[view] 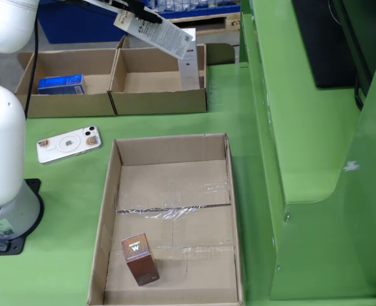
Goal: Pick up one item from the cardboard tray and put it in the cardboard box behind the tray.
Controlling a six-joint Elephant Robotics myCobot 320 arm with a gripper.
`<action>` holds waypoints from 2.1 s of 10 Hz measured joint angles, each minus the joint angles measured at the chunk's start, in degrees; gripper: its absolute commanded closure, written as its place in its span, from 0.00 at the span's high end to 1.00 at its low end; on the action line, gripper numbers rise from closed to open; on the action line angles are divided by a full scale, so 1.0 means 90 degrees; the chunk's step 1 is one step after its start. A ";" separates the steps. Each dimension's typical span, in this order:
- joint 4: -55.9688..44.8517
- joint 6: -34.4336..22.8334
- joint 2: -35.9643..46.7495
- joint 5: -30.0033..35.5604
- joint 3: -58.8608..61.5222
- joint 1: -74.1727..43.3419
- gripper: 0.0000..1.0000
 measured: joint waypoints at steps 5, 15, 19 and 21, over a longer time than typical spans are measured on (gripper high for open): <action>-0.0224 0.0020 -0.0157 0.0214 0.0000 0.0420 0.00; -0.0752 0.0196 -0.0137 0.0302 0.0000 0.1641 0.00; -0.0449 0.0147 -0.0302 0.0214 0.0000 0.1943 0.00; -0.0039 0.0078 -0.0547 0.0214 0.0000 0.1886 0.00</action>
